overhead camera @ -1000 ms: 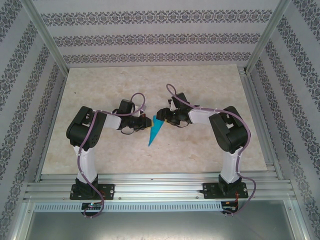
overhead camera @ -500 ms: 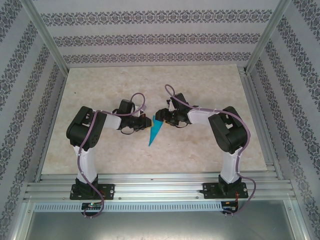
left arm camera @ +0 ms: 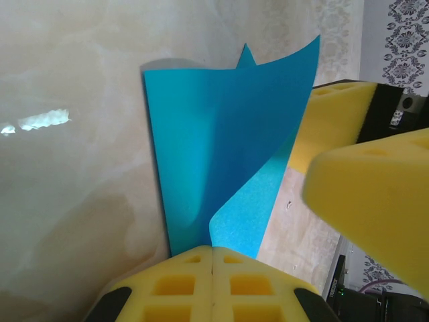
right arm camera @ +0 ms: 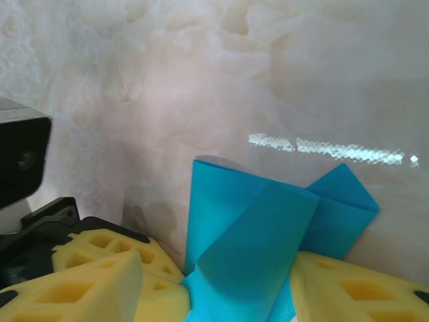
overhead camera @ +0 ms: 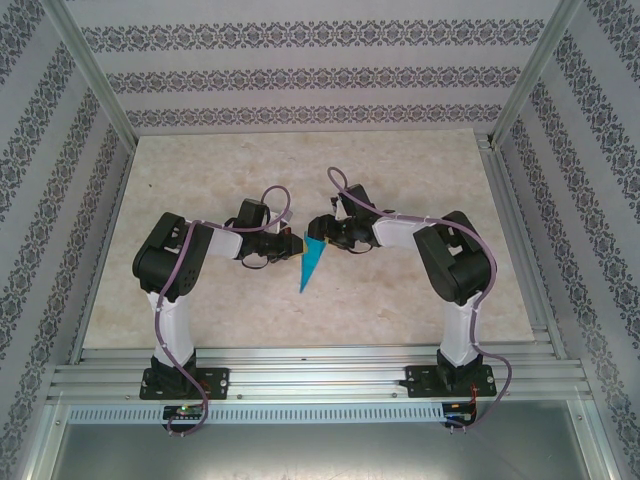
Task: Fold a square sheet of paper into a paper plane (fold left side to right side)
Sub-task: Fold the wing for the fifth time at the center of the table.
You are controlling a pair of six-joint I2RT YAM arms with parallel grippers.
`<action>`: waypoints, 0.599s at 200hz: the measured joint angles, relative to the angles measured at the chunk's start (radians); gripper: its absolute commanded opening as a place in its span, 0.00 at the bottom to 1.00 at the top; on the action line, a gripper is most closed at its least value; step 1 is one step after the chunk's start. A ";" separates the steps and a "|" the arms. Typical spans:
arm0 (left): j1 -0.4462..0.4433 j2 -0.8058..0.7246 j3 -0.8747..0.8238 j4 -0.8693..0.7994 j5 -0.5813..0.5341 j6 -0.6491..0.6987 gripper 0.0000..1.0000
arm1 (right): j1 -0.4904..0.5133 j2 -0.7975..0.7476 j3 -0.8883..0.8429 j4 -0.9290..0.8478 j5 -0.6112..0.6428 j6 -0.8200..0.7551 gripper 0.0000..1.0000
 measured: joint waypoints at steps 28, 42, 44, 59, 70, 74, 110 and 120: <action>0.000 -0.004 -0.002 -0.002 -0.005 0.000 0.00 | 0.000 0.013 0.026 -0.025 0.002 0.004 0.61; 0.000 -0.009 -0.002 -0.008 -0.015 0.003 0.00 | 0.000 0.016 0.034 -0.039 0.005 0.004 0.61; 0.000 -0.010 -0.002 -0.009 -0.017 0.004 0.00 | 0.001 0.016 0.035 -0.041 0.005 0.004 0.61; 0.000 -0.018 -0.002 -0.019 -0.038 0.010 0.00 | 0.005 0.018 0.042 -0.054 0.014 0.002 0.61; 0.001 -0.023 -0.002 -0.025 -0.051 0.014 0.00 | 0.006 0.018 0.045 -0.058 0.017 0.001 0.61; 0.001 -0.024 -0.002 -0.028 -0.056 0.015 0.00 | 0.006 0.018 0.045 -0.058 0.019 0.001 0.61; 0.007 -0.028 -0.002 -0.038 -0.064 0.026 0.00 | 0.006 0.019 0.047 -0.061 0.019 0.001 0.62; 0.007 -0.028 -0.002 -0.037 -0.064 0.026 0.00 | 0.006 0.019 0.048 -0.062 0.019 0.001 0.62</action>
